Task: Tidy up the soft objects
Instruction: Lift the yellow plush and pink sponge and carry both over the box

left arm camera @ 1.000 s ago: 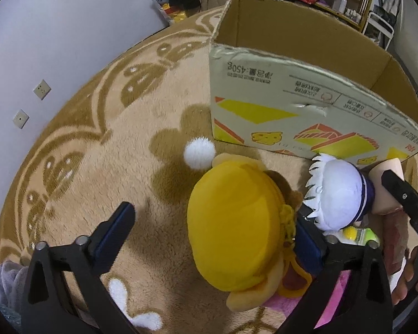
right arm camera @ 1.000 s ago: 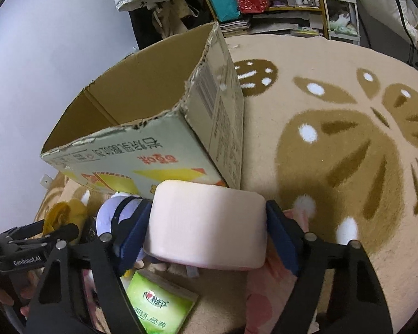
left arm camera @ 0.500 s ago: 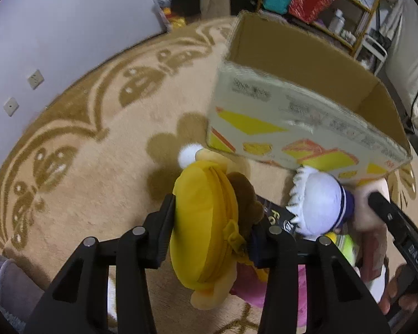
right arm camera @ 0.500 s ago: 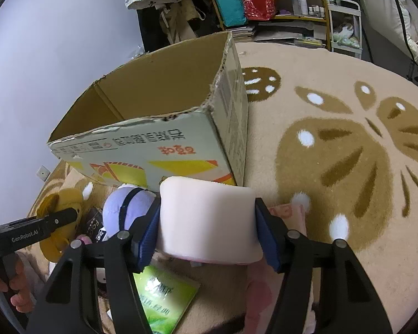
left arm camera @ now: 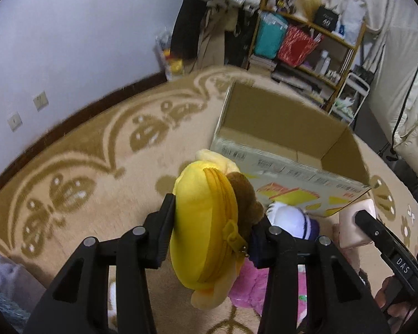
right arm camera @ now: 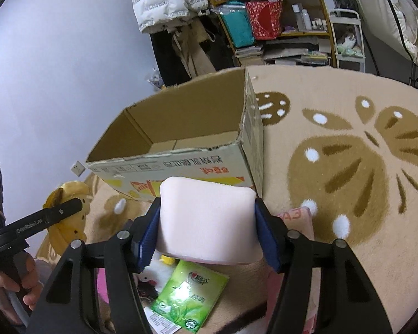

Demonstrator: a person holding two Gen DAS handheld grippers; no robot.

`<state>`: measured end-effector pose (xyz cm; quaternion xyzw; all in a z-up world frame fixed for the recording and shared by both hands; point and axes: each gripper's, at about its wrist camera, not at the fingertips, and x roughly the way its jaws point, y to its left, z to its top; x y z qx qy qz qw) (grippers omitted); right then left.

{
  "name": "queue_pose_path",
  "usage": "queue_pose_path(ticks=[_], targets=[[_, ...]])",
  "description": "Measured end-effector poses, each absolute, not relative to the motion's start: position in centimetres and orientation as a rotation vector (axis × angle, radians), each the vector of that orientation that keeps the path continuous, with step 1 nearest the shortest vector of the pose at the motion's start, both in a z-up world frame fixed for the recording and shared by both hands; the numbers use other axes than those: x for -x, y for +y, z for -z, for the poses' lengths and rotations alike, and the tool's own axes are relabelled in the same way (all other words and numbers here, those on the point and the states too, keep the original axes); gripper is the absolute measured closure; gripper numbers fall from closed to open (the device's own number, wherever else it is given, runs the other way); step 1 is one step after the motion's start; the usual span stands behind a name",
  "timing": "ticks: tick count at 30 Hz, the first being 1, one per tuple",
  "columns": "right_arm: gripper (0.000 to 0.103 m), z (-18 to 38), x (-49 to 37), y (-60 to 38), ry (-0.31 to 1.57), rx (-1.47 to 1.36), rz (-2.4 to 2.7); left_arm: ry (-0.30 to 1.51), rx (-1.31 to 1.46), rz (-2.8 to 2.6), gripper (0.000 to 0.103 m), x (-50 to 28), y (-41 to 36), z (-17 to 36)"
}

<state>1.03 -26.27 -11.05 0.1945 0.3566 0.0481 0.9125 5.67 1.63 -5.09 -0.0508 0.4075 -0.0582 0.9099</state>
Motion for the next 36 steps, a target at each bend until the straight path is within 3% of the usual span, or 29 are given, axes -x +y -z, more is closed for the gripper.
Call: queue_pose_path(ticks=[13, 36], targets=[[0.037, 6.1, 1.8, -26.3, 0.485, -0.383, -0.101, 0.614, 0.071, 0.156, 0.061, -4.7, 0.9, 0.2], [0.037, 2.8, -1.1, -26.8, 0.332, -0.265, -0.077, 0.426, -0.111, 0.186, 0.061, -7.7, -3.8, -3.1]])
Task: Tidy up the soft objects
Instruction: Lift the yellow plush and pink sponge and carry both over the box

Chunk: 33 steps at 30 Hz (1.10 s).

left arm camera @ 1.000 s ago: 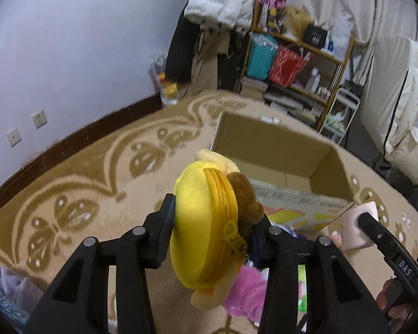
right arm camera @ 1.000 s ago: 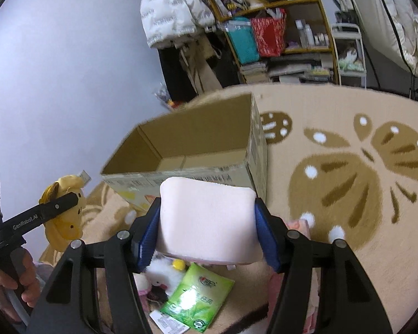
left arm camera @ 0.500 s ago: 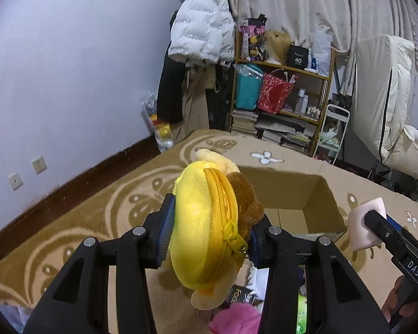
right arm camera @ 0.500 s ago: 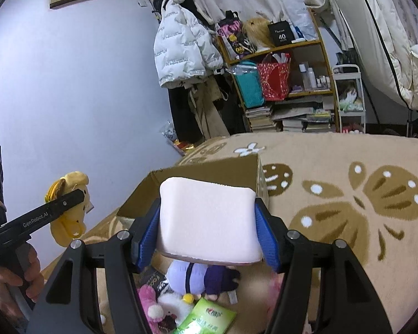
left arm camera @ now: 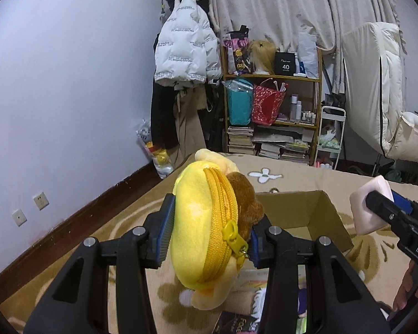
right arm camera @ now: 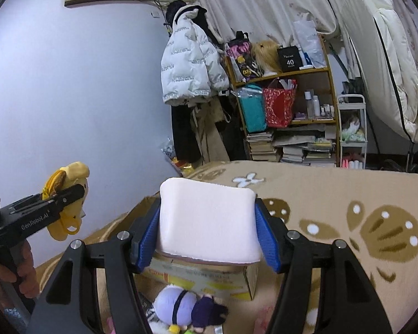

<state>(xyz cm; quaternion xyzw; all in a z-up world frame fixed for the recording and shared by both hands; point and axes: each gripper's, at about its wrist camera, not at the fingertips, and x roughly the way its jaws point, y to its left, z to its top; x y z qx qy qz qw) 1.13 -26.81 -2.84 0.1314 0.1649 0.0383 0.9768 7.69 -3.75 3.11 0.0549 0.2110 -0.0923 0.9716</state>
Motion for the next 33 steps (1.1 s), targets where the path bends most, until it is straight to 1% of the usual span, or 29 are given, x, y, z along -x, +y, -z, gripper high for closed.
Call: queue_pose_path(ticks=[9, 17, 25, 30, 33], targets=[[0.037, 2.7, -3.8, -26.5, 0.327, -0.229, -0.096, 0.412, -0.148, 0.188, 0.061, -9.4, -5.0, -2.7], [0.037, 3.2, -5.8, -26.1, 0.344, -0.193, -0.119, 0.412, -0.125, 0.195, 0.06, -12.0, -5.6, -2.8], [0.036, 4.4, -7.8, -25.1, 0.379, -0.164, -0.15, 0.478, -0.055, 0.201, 0.06, -14.5, -5.8, -1.1], [0.036, 5.5, -8.7, -24.6, 0.412, -0.146, -0.16, 0.516, -0.072, 0.197, 0.06, -15.2, -6.2, 0.3], [0.036, 6.2, -9.1, -24.4, 0.435, -0.126, -0.142, 0.547, -0.026, 0.205, 0.06, -15.5, -5.8, 0.7]])
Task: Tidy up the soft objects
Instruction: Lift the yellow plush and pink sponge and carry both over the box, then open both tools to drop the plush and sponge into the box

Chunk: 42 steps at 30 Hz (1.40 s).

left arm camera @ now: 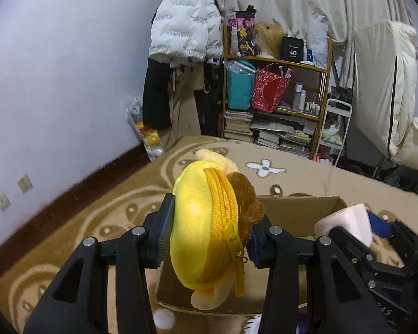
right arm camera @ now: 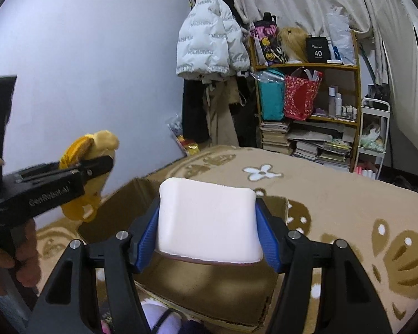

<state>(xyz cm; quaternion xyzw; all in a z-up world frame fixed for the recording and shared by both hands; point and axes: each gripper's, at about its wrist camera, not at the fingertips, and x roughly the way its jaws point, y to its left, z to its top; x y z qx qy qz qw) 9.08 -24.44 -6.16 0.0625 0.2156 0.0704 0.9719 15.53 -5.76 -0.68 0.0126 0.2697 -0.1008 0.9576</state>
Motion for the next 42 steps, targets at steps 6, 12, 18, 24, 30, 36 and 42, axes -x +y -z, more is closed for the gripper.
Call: queue_pose_path(ticks=[6, 12, 18, 24, 30, 36, 42], targets=[[0.032, 7.1, -9.5, -25.3, 0.47, -0.16, -0.143, 0.589, -0.05, 0.204, 0.06, -15.9, -6.0, 2.1], [0.031, 8.2, -9.8, -26.0, 0.507, -0.188, -0.137, 0.624, -0.07, 0.234, 0.058, -15.9, -6.5, 3.0], [0.029, 8.7, -10.0, -26.4, 0.527, -0.205, -0.133, 0.64, -0.037, 0.24, 0.048, -15.9, -6.3, 3.3], [0.024, 8.8, -10.0, -26.3, 0.533, -0.213, -0.139, 0.639, -0.048, 0.193, 0.019, -15.6, -6.0, 3.4], [0.0, 8.5, -9.5, -26.1, 0.516, -0.225, -0.15, 0.637, -0.005, 0.142, 0.002, -15.3, -4.3, 2.9], [0.0, 7.8, -8.6, -26.2, 0.497, -0.243, -0.126, 0.648, -0.009, 0.12, 0.0, -14.5, -3.3, 2.3], [0.0, 7.1, -7.2, -26.7, 0.49, -0.27, -0.093, 0.676, -0.042, 0.133, 0.0, -13.0, -3.2, 1.7]])
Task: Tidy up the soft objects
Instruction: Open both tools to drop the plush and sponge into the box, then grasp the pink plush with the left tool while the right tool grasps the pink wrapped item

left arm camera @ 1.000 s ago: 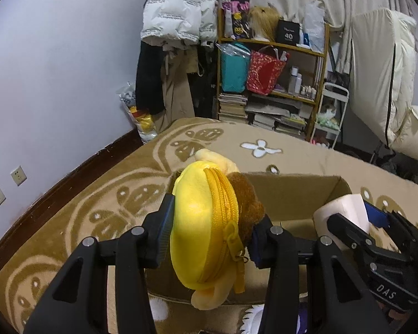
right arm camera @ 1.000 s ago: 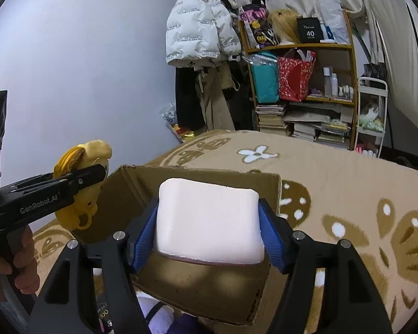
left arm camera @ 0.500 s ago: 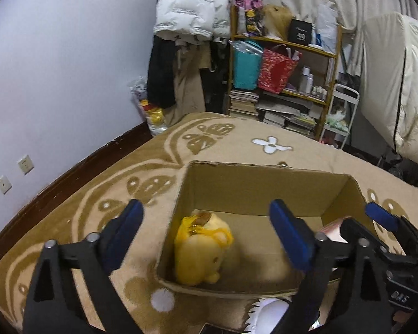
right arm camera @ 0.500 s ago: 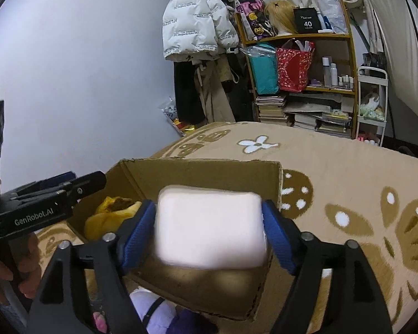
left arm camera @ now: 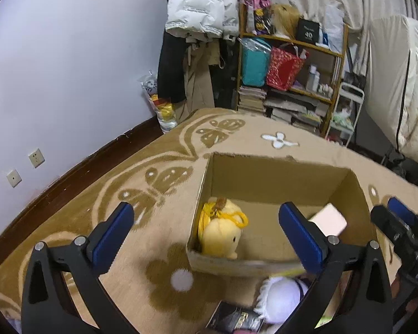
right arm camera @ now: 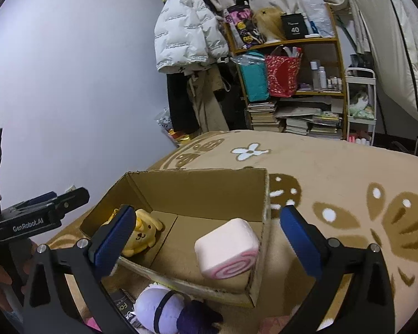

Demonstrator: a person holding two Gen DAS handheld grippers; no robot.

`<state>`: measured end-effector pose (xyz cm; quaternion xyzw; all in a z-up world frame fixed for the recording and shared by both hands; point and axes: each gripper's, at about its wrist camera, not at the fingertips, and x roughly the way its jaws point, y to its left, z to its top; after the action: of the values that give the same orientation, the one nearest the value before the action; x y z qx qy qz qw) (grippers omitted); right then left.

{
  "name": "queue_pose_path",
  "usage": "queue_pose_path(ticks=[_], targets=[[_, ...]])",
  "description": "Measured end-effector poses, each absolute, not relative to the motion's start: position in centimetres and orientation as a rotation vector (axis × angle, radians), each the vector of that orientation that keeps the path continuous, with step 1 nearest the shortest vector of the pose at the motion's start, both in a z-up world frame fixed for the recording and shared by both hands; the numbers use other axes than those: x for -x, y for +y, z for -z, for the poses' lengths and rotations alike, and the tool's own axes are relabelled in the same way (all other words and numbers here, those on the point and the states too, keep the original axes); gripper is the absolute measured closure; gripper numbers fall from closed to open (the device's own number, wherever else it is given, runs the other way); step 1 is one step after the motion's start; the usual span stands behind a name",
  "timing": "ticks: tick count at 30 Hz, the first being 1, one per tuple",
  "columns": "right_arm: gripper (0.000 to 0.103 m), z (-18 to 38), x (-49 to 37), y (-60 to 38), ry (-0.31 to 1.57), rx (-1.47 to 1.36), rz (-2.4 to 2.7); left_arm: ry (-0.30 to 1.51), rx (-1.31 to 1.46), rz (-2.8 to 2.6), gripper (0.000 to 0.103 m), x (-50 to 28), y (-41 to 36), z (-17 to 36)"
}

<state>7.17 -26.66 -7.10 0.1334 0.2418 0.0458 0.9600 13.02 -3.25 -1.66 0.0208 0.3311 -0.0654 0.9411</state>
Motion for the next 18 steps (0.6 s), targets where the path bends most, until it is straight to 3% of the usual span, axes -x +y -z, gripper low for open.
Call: queue_pose_path(ticks=[18], targets=[[0.0, 5.2, -0.8, -26.9, 0.513, -0.317, -0.054, 0.79, -0.027, 0.143, 0.0, -7.4, -0.4, 0.4]])
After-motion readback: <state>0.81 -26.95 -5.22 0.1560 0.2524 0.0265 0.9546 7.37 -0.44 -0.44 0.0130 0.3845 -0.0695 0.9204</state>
